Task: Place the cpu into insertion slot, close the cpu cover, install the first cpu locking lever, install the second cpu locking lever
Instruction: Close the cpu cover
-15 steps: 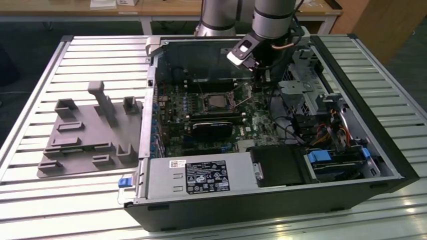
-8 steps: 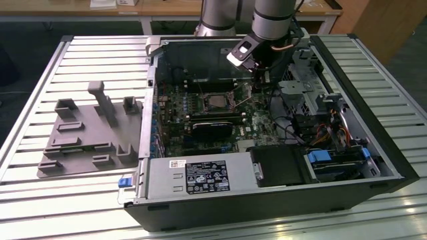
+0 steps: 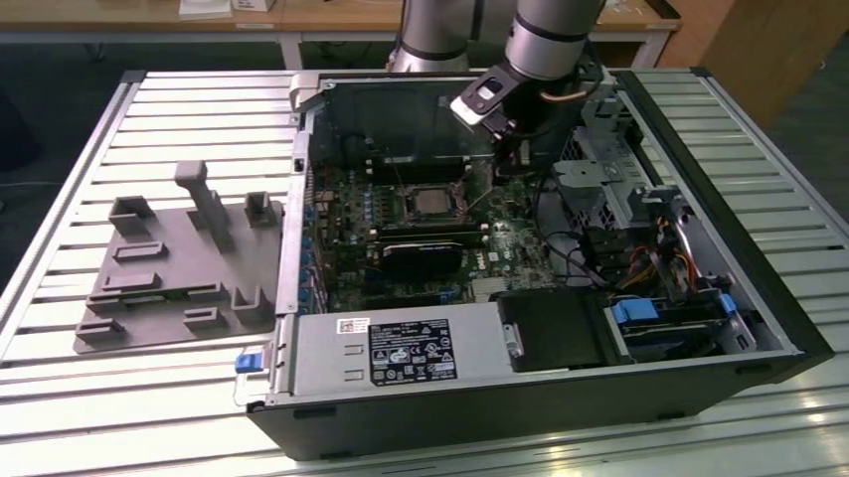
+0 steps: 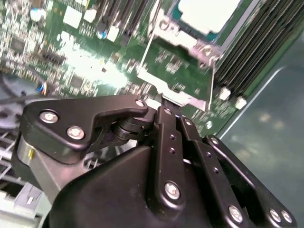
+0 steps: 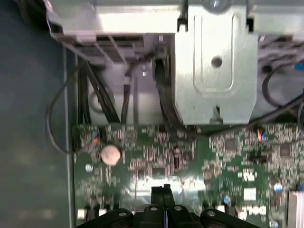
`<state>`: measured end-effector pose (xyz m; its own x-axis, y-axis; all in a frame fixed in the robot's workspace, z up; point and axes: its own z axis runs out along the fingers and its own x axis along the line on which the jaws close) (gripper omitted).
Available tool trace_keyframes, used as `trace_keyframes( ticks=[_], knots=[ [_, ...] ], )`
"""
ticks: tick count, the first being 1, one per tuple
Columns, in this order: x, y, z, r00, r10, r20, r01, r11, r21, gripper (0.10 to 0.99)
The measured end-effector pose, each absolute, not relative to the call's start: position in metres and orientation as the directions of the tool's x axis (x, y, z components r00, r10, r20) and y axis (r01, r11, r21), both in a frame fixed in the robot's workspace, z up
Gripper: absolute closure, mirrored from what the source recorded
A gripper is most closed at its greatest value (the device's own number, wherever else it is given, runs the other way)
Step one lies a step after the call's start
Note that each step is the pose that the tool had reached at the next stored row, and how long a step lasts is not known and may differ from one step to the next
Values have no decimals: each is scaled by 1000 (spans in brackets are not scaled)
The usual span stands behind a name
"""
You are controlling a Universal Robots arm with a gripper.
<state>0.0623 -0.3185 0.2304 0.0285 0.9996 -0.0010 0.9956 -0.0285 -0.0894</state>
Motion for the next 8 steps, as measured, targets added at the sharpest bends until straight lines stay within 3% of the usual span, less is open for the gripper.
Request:
trace_keyframes(
  ticks=[8],
  knots=[
    [61,-319,230,28,1000,-2,994,-28,-101,984]
  ],
)
